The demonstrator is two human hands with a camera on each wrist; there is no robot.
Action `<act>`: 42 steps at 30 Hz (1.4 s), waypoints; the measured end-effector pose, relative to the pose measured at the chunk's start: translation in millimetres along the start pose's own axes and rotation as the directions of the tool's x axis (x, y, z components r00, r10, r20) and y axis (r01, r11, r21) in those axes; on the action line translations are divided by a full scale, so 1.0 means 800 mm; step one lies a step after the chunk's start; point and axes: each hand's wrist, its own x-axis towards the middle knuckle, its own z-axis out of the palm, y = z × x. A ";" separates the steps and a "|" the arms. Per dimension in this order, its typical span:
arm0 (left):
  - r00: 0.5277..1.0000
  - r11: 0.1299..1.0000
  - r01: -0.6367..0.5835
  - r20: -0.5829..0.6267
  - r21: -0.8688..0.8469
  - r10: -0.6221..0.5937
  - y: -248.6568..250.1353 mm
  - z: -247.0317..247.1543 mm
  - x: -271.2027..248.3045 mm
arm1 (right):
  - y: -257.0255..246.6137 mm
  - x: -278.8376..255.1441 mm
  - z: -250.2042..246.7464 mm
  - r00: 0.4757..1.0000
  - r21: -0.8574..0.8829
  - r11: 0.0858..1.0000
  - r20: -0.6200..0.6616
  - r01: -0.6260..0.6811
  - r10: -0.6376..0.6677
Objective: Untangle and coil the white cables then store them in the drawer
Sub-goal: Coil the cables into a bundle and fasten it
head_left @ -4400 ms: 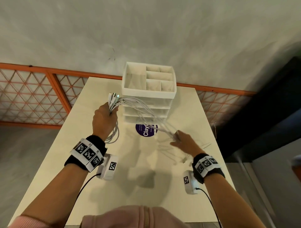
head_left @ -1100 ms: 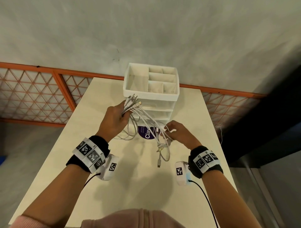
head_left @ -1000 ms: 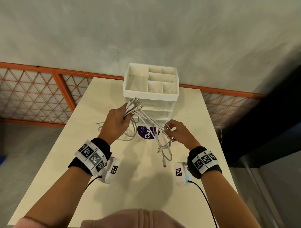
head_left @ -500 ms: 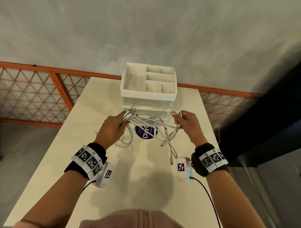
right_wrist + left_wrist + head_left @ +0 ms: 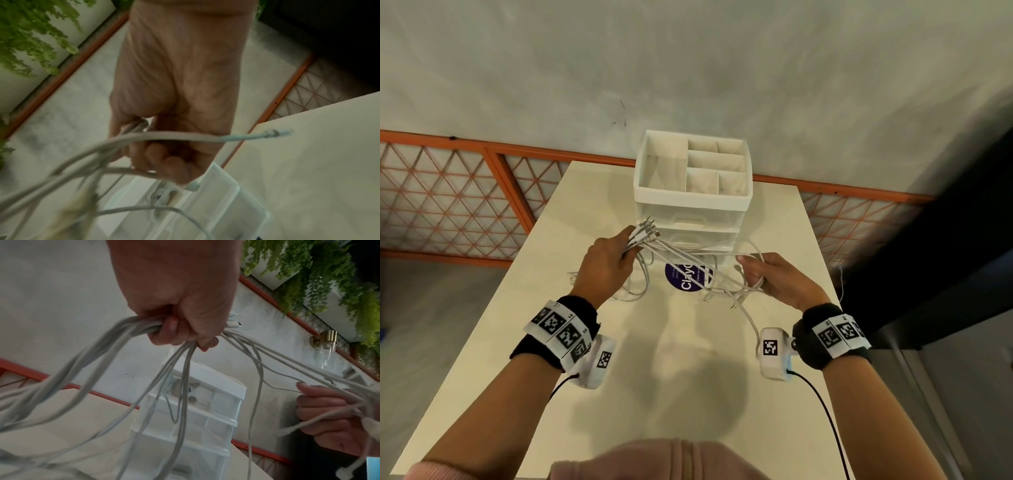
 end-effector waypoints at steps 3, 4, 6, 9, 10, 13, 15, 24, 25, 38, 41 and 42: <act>0.999 1.000 0.026 -0.039 0.005 -0.026 -0.002 0.000 0.001 | 0.002 -0.004 -0.004 0.988 0.095 0.995 0.145 0.030 -0.044; 0.999 1.000 0.025 -0.048 -0.001 -0.025 -0.002 0.000 0.001 | 0.003 -0.004 -0.005 0.987 0.083 0.996 0.158 0.027 -0.040; 0.998 1.000 0.021 -0.061 -0.009 -0.022 -0.002 0.000 0.002 | 0.003 -0.005 -0.007 0.990 0.050 0.999 0.143 -0.003 -0.005; 0.997 1.000 0.024 -0.067 0.001 -0.024 -0.003 0.001 0.002 | 0.005 -0.004 -0.014 0.993 0.015 1.000 0.120 0.001 -0.002; 0.997 1.000 0.021 -0.068 0.001 -0.021 -0.003 0.001 0.001 | 0.005 -0.002 -0.015 0.994 -0.002 1.000 0.111 0.002 -0.001; 0.998 1.000 0.019 -0.062 0.004 -0.019 -0.003 0.000 -0.001 | 0.003 0.003 -0.015 0.999 -0.336 0.941 -0.008 0.044 -0.050; 0.998 1.000 0.021 -0.060 0.016 -0.020 -0.003 -0.001 0.000 | 0.008 0.007 -0.015 0.986 -0.540 0.842 -0.138 0.002 -0.091; 0.998 1.000 0.006 -0.065 0.010 -0.005 0.010 -0.008 0.012 | 0.028 0.020 -0.015 0.949 -0.428 0.903 -0.294 -0.024 -0.114; 0.998 1.000 0.002 -0.066 0.012 -0.002 0.009 -0.010 0.013 | 0.031 0.019 -0.016 0.964 -0.440 0.897 -0.250 -0.032 -0.088; 0.999 0.997 -0.032 0.008 0.073 0.031 0.023 -0.011 0.020 | 0.073 0.019 -0.019 0.979 -0.658 0.733 -0.198 -0.175 0.056; 0.992 0.992 -0.062 0.120 0.111 0.048 0.040 0.005 0.019 | 0.028 0.020 0.011 0.969 -0.472 0.881 -0.228 -0.022 -0.098; 0.989 0.992 -0.059 0.145 0.114 0.042 0.047 0.012 0.018 | 0.009 0.019 0.021 0.976 -0.399 0.916 -0.178 0.045 -0.125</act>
